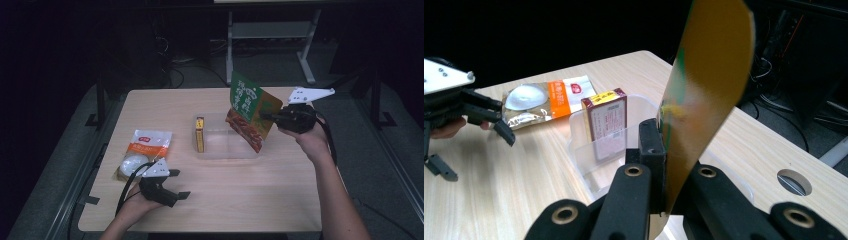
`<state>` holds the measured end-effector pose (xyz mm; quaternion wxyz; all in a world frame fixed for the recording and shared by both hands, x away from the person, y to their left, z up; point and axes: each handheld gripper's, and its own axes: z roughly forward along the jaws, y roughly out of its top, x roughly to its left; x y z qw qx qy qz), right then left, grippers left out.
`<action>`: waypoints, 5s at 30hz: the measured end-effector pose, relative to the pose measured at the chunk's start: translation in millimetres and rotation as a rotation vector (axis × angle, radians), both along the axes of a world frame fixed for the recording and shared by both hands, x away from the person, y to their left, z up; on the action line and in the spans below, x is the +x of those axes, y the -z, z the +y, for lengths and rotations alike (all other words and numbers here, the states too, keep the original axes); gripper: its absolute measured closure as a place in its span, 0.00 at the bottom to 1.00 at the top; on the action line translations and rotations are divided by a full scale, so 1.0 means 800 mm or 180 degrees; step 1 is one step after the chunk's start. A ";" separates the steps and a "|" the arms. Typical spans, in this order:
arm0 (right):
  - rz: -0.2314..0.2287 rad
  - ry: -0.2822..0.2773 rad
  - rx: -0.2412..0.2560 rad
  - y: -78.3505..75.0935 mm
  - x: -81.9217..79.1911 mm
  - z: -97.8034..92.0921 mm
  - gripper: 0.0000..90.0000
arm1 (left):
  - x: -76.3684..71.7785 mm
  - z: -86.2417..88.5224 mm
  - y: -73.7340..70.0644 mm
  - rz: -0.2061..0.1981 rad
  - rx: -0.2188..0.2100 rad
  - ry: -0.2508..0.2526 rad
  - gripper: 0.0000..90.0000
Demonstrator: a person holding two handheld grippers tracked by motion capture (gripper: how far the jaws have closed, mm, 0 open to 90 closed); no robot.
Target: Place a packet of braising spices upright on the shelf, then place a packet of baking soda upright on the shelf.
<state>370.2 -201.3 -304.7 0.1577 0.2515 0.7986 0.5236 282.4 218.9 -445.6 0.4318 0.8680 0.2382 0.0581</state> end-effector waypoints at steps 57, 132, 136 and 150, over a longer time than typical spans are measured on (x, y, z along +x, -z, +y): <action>0.0266 0.0071 -0.0029 0.055 0.036 0.005 0.98 | -0.005 -0.015 0.011 0.0113 0.0148 0.0178 0.15; 0.0759 -0.0675 -0.0866 0.174 -0.095 0.075 0.37 | 0.010 0.029 -0.013 -0.0068 0.0186 -0.0284 0.15; 0.0804 -0.0639 -0.0832 0.174 -0.096 0.074 0.37 | 0.018 0.050 -0.018 -0.0167 0.0317 -0.0521 0.15; 0.0718 -0.0655 -0.0929 0.175 -0.095 0.071 0.37 | 0.055 0.140 -0.017 -0.0139 0.0416 -0.1662 0.15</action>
